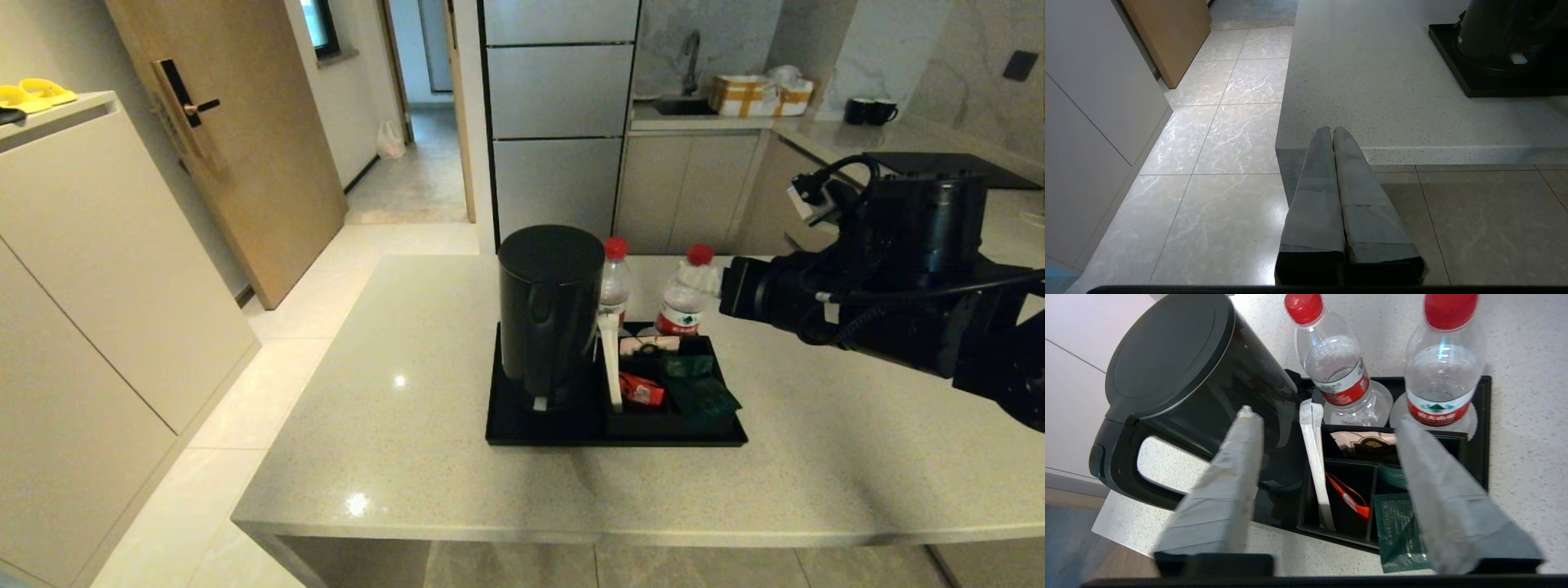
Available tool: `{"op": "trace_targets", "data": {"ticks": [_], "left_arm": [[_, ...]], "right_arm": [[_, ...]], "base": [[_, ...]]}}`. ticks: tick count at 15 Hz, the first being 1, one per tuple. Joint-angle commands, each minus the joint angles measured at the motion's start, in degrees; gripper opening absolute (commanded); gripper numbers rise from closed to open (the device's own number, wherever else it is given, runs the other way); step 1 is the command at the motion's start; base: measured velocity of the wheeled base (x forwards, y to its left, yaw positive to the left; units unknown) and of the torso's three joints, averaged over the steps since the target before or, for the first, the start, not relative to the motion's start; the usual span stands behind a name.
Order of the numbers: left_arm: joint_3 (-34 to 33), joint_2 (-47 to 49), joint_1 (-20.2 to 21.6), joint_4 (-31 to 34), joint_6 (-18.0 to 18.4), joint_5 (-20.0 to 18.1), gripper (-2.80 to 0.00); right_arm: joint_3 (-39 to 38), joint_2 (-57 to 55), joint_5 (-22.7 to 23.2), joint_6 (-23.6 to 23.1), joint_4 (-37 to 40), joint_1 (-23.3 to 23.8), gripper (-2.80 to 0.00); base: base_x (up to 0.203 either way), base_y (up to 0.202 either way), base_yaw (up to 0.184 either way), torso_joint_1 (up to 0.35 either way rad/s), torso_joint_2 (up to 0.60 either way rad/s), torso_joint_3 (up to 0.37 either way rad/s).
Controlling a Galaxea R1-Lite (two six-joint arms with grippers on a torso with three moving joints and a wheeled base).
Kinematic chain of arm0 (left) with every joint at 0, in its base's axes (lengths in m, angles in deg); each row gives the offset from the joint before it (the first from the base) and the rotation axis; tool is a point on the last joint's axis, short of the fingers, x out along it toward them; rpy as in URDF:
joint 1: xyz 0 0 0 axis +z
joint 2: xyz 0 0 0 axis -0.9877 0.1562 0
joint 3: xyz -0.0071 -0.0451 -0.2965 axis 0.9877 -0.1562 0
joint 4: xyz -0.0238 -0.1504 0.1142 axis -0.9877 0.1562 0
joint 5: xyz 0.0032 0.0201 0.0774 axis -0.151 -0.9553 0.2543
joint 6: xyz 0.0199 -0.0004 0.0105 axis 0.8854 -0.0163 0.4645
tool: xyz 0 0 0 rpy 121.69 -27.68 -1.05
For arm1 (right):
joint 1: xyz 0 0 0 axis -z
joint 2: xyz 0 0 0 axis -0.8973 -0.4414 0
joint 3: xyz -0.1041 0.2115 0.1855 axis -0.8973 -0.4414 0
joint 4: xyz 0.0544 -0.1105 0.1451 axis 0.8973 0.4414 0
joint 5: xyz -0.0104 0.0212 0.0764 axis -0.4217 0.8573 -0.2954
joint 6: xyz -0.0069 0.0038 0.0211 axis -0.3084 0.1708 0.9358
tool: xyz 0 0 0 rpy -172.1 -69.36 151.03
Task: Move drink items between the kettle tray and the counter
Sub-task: Pick up the bottled water
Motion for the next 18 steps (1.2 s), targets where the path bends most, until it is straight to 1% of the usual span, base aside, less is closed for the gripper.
{"op": "trace_targets", "data": {"ticks": [1, 5, 7, 9, 11, 12, 15, 16, 18], "left_arm": [[0.0, 0.1, 0.0, 0.0, 0.0, 0.0, -2.8], [0.0, 0.1, 0.0, 0.0, 0.0, 0.0, -2.8], [0.0, 0.1, 0.0, 0.0, 0.0, 0.0, -2.8], [0.0, 0.1, 0.0, 0.0, 0.0, 0.0, -2.8], [0.0, 0.1, 0.0, 0.1, 0.0, 0.0, -2.8], [0.0, 0.1, 0.0, 0.0, 0.0, 0.0, -2.8], [0.0, 0.1, 0.0, 0.1, 0.0, 0.0, -2.8], [0.0, 0.1, 0.0, 0.0, 0.0, 0.0, -2.8], [0.0, 0.1, 0.0, 0.0, 0.0, 0.0, -2.8]], "right_arm": [[-0.5, -1.3, -0.1, 0.2, -1.6, -0.4, 0.0], [-1.8, -4.0, -0.6, 0.1, -4.8, -1.4, 0.0], [-1.3, -7.3, -4.1, 0.0, -8.3, -1.7, 0.0], [-1.6, -7.5, -4.8, 0.0, -9.7, -1.6, 0.0], [-1.7, -5.9, -4.9, 0.2, -9.5, 0.2, 0.0], [-1.8, -5.8, -4.9, 0.3, -9.4, 0.3, 0.0], [-2.4, -6.4, -5.5, 0.9, -9.6, 3.0, 0.0], [-2.5, -6.7, -7.4, 0.9, -9.6, 4.2, 0.0], [-2.6, -7.8, -9.3, 0.9, -9.7, 5.8, 0.0]], "base": [[0.0, 0.0, 0.0, 0.0, 0.0, 0.0], [0.0, 0.0, 0.0, 0.0, 0.0, 0.0], [0.0, 0.0, 0.0, 0.0, 0.0, 0.0], [0.0, 0.0, 0.0, 0.0, 0.0, 0.0], [0.0, 0.0, 0.0, 0.0, 0.0, 0.0], [0.0, 0.0, 0.0, 0.0, 0.0, 0.0], [0.0, 0.0, 0.0, 0.0, 0.0, 0.0], [0.0, 0.0, 0.0, 0.0, 0.0, 0.0], [0.0, 0.0, 0.0, 0.0, 0.0, 0.0]]}}
